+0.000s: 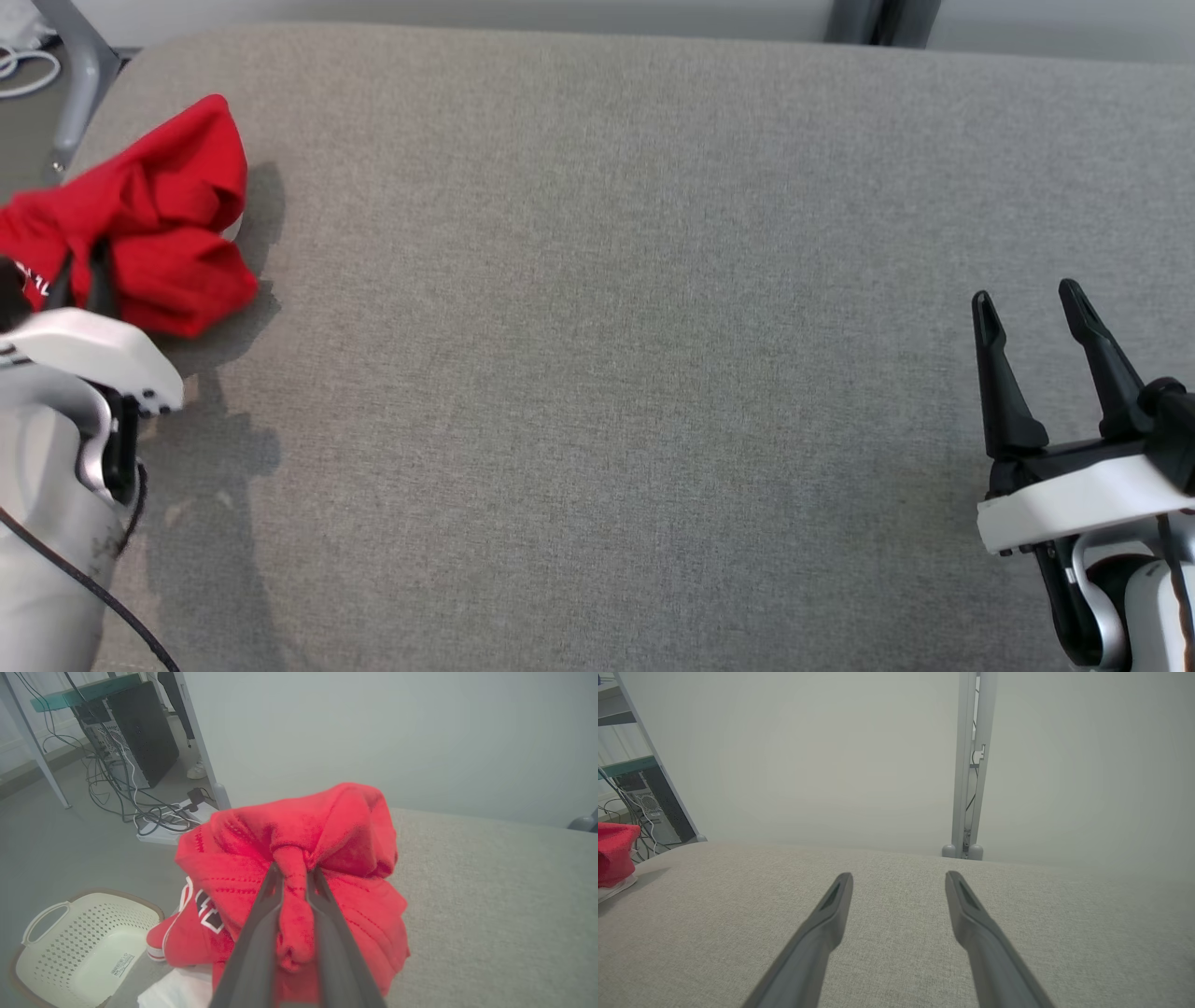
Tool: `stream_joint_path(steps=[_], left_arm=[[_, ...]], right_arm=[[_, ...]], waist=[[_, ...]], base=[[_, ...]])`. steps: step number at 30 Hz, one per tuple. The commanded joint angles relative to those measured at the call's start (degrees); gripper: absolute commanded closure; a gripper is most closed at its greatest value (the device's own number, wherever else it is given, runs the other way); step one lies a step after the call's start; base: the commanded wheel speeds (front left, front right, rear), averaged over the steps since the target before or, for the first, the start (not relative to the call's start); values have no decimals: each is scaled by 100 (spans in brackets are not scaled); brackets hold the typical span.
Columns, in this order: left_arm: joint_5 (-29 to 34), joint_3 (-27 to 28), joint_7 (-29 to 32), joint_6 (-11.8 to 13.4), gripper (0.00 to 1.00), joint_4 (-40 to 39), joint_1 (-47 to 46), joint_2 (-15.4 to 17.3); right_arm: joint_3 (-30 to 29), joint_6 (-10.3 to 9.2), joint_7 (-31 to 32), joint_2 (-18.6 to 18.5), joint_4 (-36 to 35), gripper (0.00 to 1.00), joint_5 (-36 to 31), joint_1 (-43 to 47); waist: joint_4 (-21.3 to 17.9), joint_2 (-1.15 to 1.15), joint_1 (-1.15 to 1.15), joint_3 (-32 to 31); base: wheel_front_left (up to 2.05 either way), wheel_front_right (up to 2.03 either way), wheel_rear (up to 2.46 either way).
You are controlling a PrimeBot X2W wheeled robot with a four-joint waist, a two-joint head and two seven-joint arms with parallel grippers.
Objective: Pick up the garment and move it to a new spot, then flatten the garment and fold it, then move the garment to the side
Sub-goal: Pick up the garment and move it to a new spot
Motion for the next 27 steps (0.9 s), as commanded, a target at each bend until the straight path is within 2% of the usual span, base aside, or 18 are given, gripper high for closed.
stream_joint_path(steps=[1, 11, 20, 22, 27], left_arm=[[69, 64, -37, 74, 100, -202, 8, 90], [454, 431, -9, 883, 100, -2922, 1228, 400], [776, 294, 594, 1803, 100, -5612, 2461, 612], [877, 205, 758, 1925, 100, -6073, 2629, 662], [1089, -198, 1114, 1943, 100, -6749, 2677, 652]], right_arm=[[-30, -2, -53, -1, 9, 0, 33, 70], [-33, -2, -60, 17, 40, 0, 145, 398], [-14, -2, -75, 18, -4, 0, 254, 490], [-7, -2, -72, 17, -23, 0, 259, 458], [46, -2, -110, 18, -58, 0, 321, 341]], waist=[[5, 0, 0, -163], [-208, 0, 0, -738], [-586, 0, 0, -825], [-721, 0, 0, -793], [-1149, 0, 0, -619]], base=[[0, 0, 0], [0, 0, 0], [0, 0, 0], [0, 0, 0], [0, 0, 0]])
